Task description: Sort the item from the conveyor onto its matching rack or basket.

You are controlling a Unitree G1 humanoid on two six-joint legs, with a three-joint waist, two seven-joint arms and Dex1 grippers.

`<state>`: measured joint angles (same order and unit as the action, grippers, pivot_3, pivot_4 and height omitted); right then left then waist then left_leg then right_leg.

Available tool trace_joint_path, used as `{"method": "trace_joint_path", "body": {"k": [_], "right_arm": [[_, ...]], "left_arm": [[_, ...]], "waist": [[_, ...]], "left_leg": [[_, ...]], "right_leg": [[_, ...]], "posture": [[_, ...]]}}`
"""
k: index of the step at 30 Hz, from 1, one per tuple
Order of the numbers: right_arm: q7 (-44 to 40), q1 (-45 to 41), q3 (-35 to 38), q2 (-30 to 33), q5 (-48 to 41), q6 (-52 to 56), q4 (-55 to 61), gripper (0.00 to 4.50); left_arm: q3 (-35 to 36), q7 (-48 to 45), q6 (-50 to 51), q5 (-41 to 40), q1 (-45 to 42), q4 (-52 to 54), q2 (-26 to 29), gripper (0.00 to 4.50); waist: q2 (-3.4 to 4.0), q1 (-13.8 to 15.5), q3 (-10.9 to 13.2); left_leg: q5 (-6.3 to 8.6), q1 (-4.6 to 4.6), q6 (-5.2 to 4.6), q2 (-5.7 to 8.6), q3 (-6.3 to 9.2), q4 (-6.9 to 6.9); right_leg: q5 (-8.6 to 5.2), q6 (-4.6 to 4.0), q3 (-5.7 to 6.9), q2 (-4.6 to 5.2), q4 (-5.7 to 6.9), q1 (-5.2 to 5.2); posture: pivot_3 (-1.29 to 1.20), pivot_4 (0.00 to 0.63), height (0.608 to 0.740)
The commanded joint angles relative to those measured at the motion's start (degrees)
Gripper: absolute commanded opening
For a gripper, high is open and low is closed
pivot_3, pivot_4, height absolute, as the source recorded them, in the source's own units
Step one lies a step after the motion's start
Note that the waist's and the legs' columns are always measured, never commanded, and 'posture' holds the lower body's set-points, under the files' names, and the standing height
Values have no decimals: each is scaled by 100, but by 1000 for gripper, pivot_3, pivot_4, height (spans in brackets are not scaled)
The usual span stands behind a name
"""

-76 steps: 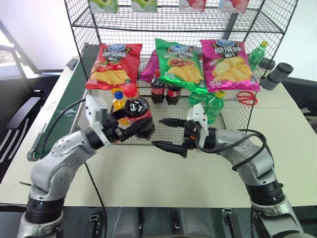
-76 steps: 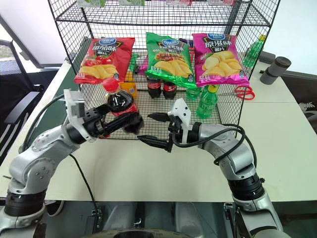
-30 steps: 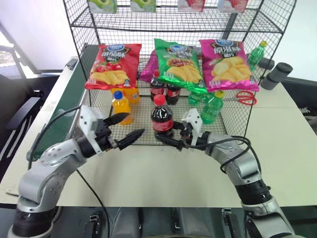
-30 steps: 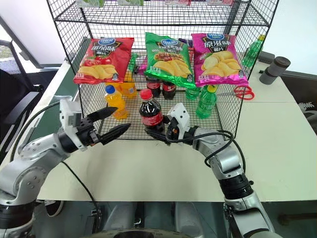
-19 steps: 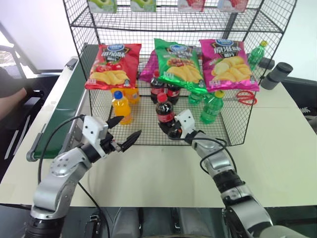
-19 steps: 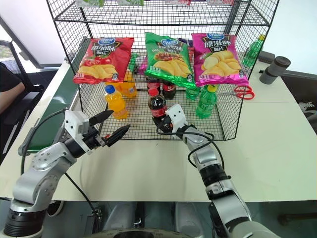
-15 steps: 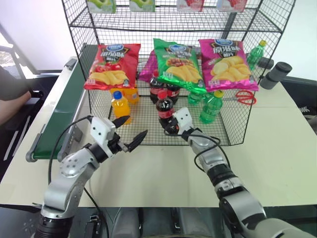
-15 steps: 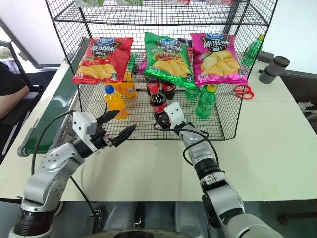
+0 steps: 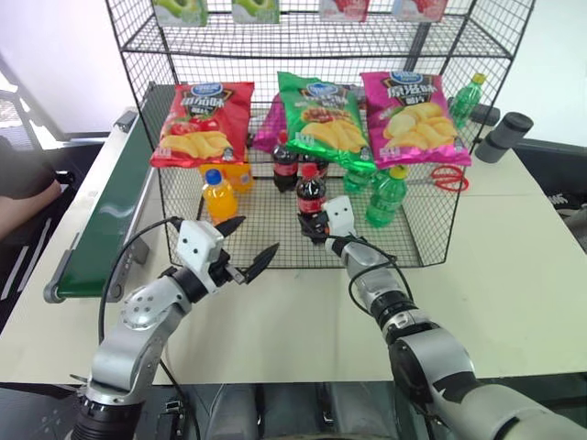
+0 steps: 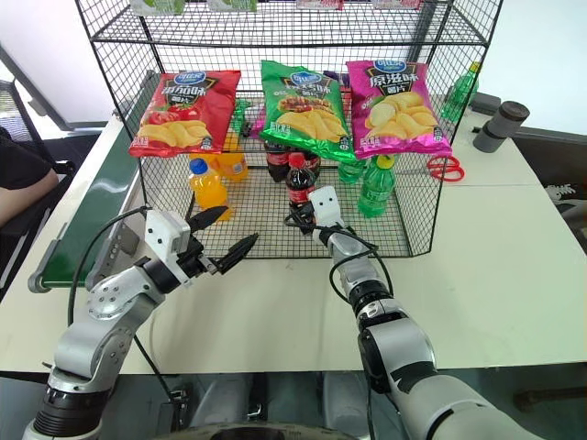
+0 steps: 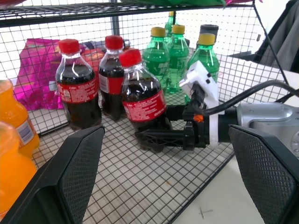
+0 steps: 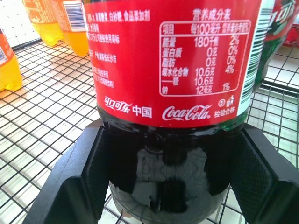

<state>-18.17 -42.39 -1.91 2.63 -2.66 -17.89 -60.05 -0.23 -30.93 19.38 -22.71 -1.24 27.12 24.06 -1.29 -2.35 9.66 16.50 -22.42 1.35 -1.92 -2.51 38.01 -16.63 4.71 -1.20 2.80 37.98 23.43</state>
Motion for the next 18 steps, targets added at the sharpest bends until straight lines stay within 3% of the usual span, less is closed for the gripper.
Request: {"method": "trace_joint_path", "body": {"k": [1,3,18], "right_arm": [[-165,-71,111,-36,-58,-169,-11,3889],[-236,-22,109,-29,-31,-245,58,4422],[-741,824,-174,406,268,-495,1530,4422]], "left_arm": [[81,-20,-105,42,-29,72,38,4500],[86,-17,-109,45,-40,62,38,4500],[157,-2,-110,49,-11,53,23,4500]], "waist": [[0,-18,0],[0,-21,0],[0,-20,0]], "left_leg": [[0,0,0,0,0,0],[0,0,0,0,0,0],[0,1,0,-1,1,0]], "right_leg": [[0,0,0,0,0,0],[0,0,0,0,0,0],[0,0,0,4,1,0]], "posture": [[0,150,734],[0,150,734],[0,150,734]]}}
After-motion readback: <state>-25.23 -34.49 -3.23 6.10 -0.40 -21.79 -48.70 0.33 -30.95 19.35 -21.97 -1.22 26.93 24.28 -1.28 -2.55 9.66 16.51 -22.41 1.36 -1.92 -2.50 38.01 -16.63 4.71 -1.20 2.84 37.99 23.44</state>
